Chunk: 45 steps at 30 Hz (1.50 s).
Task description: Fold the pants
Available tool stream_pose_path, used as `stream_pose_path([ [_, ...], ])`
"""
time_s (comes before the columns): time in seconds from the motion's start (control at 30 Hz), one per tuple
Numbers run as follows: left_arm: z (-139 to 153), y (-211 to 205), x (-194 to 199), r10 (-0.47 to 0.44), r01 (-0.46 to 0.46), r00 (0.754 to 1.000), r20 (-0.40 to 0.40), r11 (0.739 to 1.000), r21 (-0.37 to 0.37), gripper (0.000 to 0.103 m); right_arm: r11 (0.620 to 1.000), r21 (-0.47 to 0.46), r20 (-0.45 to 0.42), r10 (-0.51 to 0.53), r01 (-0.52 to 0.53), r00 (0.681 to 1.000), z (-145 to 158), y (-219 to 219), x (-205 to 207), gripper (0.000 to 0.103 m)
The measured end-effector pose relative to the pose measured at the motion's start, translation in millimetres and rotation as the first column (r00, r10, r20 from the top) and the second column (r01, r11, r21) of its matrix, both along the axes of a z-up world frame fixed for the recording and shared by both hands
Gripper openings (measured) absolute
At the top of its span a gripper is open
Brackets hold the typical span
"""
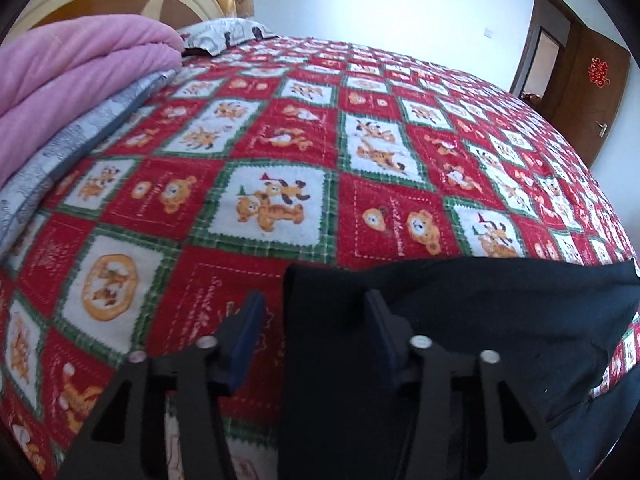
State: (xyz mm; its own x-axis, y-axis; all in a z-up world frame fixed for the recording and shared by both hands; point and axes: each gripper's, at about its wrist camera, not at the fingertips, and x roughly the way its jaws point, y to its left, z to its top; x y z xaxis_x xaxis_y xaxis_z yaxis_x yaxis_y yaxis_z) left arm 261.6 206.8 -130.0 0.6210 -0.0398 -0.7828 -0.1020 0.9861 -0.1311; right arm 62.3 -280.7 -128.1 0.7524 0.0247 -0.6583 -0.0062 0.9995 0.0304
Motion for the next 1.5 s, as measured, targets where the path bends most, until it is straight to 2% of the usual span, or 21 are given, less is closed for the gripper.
stream_pose_path([
  [0.03,-1.2,1.9,1.5,-0.010,0.010,1.000,-0.002,0.999,-0.032,0.036,1.000,0.003,0.002,-0.005,0.005,1.000,-0.2,-3.0,1.5,0.102],
  [0.13,-1.7,4.8,4.7,-0.031,0.031,1.000,0.003,0.998,-0.063,0.027,1.000,-0.001,0.004,-0.012,0.012,1.000,1.6,-13.0,8.5,0.100],
  [0.23,-2.4,5.1,3.6,-0.067,0.069,0.998,0.020,0.994,-0.084,0.017,1.000,0.023,-0.010,-0.019,0.019,1.000,7.0,-33.8,23.3,0.083],
  [0.3,-3.8,9.3,2.2,-0.068,0.071,0.997,0.032,0.990,-0.123,0.015,0.997,0.063,-0.020,-0.050,0.051,0.999,13.7,-58.9,36.1,0.079],
  [0.4,-4.0,14.5,-0.6,-0.061,0.071,0.996,0.069,0.986,-0.153,0.014,0.989,0.077,0.002,-0.123,0.123,0.992,28.1,-92.9,49.5,0.078],
  [0.57,-1.8,14.2,4.3,-0.035,0.048,0.995,0.094,0.988,-0.145,0.014,0.974,0.012,0.048,-0.229,0.228,0.972,53.3,-153.7,79.5,0.078],
  [0.73,-4.6,8.9,13.7,-0.052,0.060,0.996,0.075,0.993,-0.105,0.014,0.944,0.014,0.037,-0.330,0.330,0.943,69.8,-229.3,123.3,0.078],
  [0.9,-8.9,10.0,11.4,-0.043,0.052,0.996,0.081,0.993,-0.106,0.014,0.918,0.007,0.014,-0.397,0.397,0.918,76.3,-291.0,171.2,0.078],
  [1.03,-9.8,5.9,9.6,-0.037,0.045,0.995,0.089,0.996,-0.082,0.014,0.917,0.031,-0.014,-0.398,0.399,0.917,71.7,-318.3,210.3,0.078],
  [1.23,-11.9,5.9,10.8,-0.034,0.042,0.995,0.089,0.996,-0.082,0.014,0.951,0.031,-0.050,-0.306,0.308,0.951,50.3,-323.6,265.4,0.078],
  [1.5,-13.0,3.1,12.3,-0.033,0.039,0.996,0.083,0.997,-0.068,0.014,0.971,0.011,-0.120,-0.237,0.240,0.964,20.0,-326.3,329.9,0.078],
])
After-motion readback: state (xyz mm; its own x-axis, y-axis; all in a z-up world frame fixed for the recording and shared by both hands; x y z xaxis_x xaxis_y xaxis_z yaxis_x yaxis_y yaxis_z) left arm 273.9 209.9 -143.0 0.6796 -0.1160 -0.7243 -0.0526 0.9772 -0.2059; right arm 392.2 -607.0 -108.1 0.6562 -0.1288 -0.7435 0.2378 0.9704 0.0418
